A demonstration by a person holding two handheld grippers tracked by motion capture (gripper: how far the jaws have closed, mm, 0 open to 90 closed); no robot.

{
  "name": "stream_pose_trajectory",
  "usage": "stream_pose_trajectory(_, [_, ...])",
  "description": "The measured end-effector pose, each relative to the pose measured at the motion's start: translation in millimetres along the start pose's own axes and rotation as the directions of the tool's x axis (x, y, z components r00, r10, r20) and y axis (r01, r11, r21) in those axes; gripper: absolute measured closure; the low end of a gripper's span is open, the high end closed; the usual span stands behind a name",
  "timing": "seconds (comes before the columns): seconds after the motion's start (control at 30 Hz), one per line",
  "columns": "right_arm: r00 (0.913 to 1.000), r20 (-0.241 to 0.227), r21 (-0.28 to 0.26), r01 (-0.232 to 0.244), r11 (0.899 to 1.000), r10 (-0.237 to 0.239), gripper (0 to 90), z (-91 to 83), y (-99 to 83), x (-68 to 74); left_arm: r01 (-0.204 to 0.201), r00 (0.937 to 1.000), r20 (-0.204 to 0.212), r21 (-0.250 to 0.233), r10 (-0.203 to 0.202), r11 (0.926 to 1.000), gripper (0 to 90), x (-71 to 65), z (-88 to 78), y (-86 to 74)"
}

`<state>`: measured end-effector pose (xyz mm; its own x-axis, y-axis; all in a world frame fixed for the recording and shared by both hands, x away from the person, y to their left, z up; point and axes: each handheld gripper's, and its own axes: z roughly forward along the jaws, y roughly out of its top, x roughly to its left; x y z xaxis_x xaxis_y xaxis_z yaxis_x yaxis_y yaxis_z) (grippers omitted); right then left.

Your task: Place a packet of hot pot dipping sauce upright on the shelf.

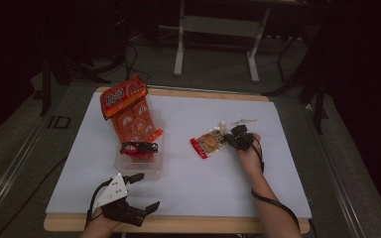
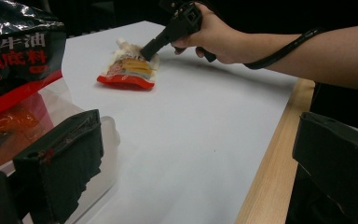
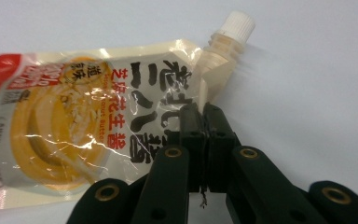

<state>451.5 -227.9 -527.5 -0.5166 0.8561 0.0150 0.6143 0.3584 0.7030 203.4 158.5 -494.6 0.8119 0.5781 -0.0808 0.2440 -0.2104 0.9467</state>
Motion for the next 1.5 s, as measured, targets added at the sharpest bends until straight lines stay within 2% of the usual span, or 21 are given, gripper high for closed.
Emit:
stream_pose_trajectory(0.27, [0.9995, -0.030, -0.060, 0.007, 0.998, -0.009, 88.9, -19.4, 7.9, 1.3, -0.001, 1.0000, 0.007, -0.006, 0.001, 1.0000, 2.3, -0.6, 1.4, -0.1])
stream_pose_trajectory(0.47, [0.9983, -0.054, -0.117, 0.015, 0.993, -0.021, 89.0, -35.4, 13.6, 8.3, 0.019, 0.9996, 0.023, -0.066, -0.018, 0.9976, 2.3, 0.6, 0.4, -0.5])
stream_pose_trajectory(0.57, [0.9975, -0.064, -0.140, 0.020, 0.990, -0.029, 89.0, -41.7, 17.8, 12.5, -0.015, 0.9998, 0.014, -0.079, 0.016, 0.9968, 2.4, 1.2, -0.1, -1.1])
stream_pose_trajectory(0.83, [0.9923, -0.112, -0.223, 0.027, 0.974, -0.053, 89.1, -60.3, 33.4, 31.2, -0.062, 0.9976, 0.024, -0.089, 0.065, 0.9941, 4.3, -0.2, 1.7, -1.0])
stream_pose_trajectory(0.9, [0.9876, -0.142, -0.241, 0.032, 0.970, -0.068, 89.2, -65.2, 37.5, 37.2, -0.052, 0.9979, 0.034, -0.096, 0.055, 0.9941, 4.4, -0.1, 1.3, -0.7])
stream_pose_trajectory(0.97, [0.9781, -0.183, -0.270, 0.046, 0.962, -0.099, 89.2, -71.2, 41.1, 44.7, -0.044, 0.9980, 0.041, -0.103, 0.049, 0.9937, 4.5, 0.1, 1.1, -0.3])
stream_pose_trajectory(1.07, [0.9683, -0.205, -0.289, 0.079, 0.954, -0.142, 89.3, -80.5, 46.2, 56.4, -0.040, 0.9978, 0.048, -0.102, 0.045, 0.9940, 4.6, -0.2, 1.2, 0.0])
stream_pose_trajectory(1.13, [0.9645, -0.202, -0.301, 0.104, 0.948, -0.170, 89.3, -85.6, 47.9, 62.5, -0.033, 0.9983, 0.045, -0.090, 0.037, 0.9954, 4.6, -0.9, 1.4, 0.4])
stream_pose_trajectory(1.23, [0.9596, -0.215, -0.315, 0.107, 0.943, -0.181, 89.3, -91.9, 48.0, 66.6, -0.019, 0.9988, 0.043, -0.072, 0.022, 0.9972, 4.6, -1.2, 1.2, 1.9])
stream_pose_trajectory(1.37, [0.9552, -0.222, -0.313, 0.120, 0.942, -0.196, 89.3, -98.3, 46.1, 67.3, 0.002, 0.9986, 0.052, -0.080, 0.003, 0.9968, 4.5, -0.7, -0.4, 3.9])
stream_pose_trajectory(1.5, [0.9496, -0.230, -0.306, 0.137, 0.942, -0.213, 89.3, -104.2, 41.8, 68.8, 0.002, 0.9985, 0.055, -0.083, 0.003, 0.9965, 4.5, -0.9, -0.9, 5.2])
